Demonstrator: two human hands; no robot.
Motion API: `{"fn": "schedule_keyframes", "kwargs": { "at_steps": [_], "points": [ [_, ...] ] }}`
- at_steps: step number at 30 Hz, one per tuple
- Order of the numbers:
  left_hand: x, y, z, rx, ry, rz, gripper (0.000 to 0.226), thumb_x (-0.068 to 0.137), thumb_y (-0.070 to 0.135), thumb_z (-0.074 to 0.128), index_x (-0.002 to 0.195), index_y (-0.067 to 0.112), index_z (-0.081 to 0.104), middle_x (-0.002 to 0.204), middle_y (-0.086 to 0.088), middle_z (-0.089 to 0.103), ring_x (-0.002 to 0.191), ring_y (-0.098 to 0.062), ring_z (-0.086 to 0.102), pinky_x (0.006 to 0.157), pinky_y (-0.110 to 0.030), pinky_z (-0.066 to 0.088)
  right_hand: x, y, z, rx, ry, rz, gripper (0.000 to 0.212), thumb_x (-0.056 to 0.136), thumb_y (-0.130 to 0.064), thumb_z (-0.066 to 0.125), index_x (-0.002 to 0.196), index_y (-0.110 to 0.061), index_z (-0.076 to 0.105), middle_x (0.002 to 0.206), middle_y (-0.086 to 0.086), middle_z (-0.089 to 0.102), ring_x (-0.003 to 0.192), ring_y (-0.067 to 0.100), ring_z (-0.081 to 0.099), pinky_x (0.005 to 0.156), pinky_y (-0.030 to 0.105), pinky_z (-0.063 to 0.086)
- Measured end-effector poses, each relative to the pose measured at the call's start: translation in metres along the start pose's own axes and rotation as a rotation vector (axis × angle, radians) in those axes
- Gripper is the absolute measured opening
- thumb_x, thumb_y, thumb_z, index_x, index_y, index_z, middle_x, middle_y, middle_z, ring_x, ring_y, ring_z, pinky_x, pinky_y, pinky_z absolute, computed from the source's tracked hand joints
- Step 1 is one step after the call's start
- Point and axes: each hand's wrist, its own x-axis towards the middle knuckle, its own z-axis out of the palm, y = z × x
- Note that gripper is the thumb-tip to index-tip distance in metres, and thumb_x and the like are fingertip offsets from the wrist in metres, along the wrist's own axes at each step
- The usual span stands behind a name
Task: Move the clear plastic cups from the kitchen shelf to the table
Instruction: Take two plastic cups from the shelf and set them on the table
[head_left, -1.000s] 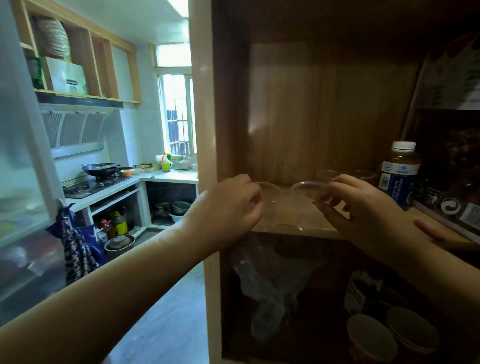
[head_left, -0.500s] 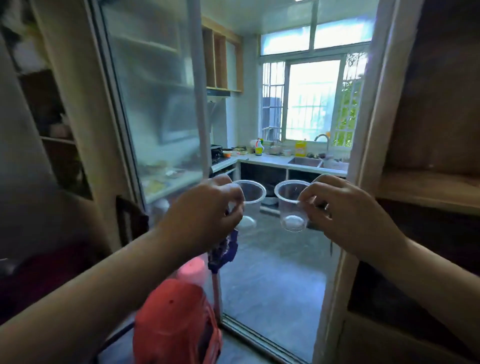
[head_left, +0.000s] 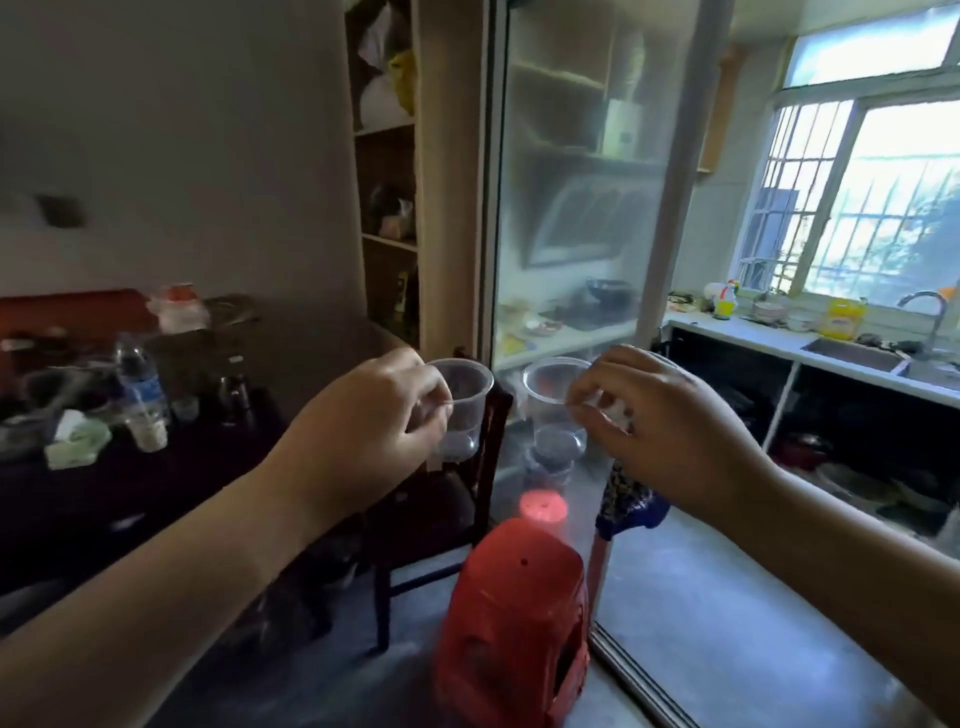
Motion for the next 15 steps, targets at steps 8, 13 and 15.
{"fn": "schedule_keyframes", "kwargs": {
  "at_steps": [8,13,15],
  "points": [
    [-0.019,-0.075,0.007,0.091,-0.018,-0.177,0.009,0.088,0.024,0.054,0.085,0.021,0.062,0.088,0.010,0.056,0.077,-0.004,0.051,0.060,-0.012,0.034,0.050,-0.013,0.091,0.109,-0.098,-0.078,0.011,0.083,-0.028,0.058,0.088,-0.021,0.064,0.090,-0.008,0.060,0.080,0.012,0.057,0.066,0.036,0.051],
    [-0.007,-0.123,0.027,0.130,-0.060,-0.284,0.012,0.090,0.028,0.051,0.086,0.023,0.061,0.088,0.012,0.053,0.076,-0.004,0.052,0.058,-0.013,0.033,0.084,0.003,0.146,0.153,-0.140,-0.115,0.011,0.083,-0.029,0.058,0.090,-0.023,0.065,0.094,-0.009,0.061,0.088,0.009,0.056,0.070,0.029,0.049],
    [0.003,-0.146,0.035,0.156,-0.068,-0.320,0.013,0.090,0.028,0.050,0.086,0.022,0.061,0.088,0.010,0.054,0.074,-0.005,0.052,0.059,-0.019,0.037,0.107,0.017,0.171,0.180,-0.147,-0.132,0.013,0.083,-0.029,0.056,0.090,-0.023,0.065,0.095,-0.008,0.061,0.088,0.009,0.055,0.069,0.028,0.047]
  ]
}}
